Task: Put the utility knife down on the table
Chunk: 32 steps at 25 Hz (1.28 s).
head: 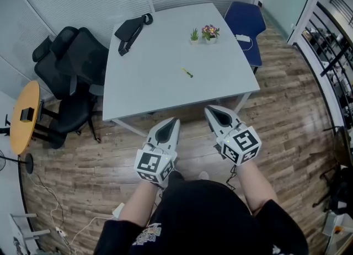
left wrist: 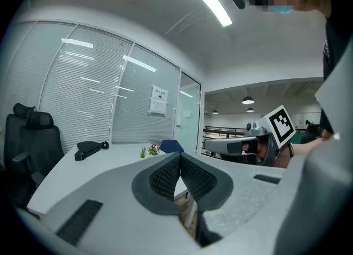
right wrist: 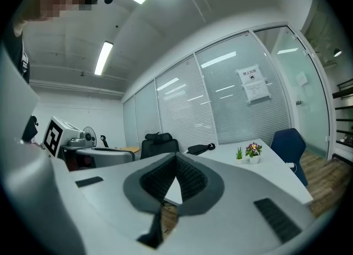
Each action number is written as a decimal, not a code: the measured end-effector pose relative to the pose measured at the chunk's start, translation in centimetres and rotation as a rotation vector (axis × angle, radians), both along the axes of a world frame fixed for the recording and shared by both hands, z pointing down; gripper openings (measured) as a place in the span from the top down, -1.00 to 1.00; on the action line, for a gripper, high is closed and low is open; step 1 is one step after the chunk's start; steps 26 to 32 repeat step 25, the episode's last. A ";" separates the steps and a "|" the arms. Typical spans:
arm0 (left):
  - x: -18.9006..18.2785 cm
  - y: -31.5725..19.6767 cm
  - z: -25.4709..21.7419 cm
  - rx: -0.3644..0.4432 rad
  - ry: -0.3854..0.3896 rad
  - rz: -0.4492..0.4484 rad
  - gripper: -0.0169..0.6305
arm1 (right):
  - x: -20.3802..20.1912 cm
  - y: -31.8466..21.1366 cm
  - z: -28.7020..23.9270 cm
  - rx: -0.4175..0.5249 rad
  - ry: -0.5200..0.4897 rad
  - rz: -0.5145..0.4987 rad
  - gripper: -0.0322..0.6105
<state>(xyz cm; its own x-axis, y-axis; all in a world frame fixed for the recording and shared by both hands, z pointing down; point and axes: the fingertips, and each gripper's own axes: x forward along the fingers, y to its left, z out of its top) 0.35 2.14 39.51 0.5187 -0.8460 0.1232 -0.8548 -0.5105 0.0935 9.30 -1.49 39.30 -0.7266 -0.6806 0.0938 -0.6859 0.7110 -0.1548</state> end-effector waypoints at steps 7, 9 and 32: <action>-0.6 0.1 0.1 -0.005 -0.001 -0.002 0.93 | -0.6 0.2 0.1 -0.007 -0.001 -0.001 0.89; -0.6 0.3 0.2 -0.006 0.001 -0.002 0.93 | -0.7 0.4 0.3 -0.010 0.000 0.001 0.89; -0.3 1.4 0.3 -0.004 0.002 -0.015 0.93 | -0.4 1.3 0.4 -0.014 0.000 -0.012 0.89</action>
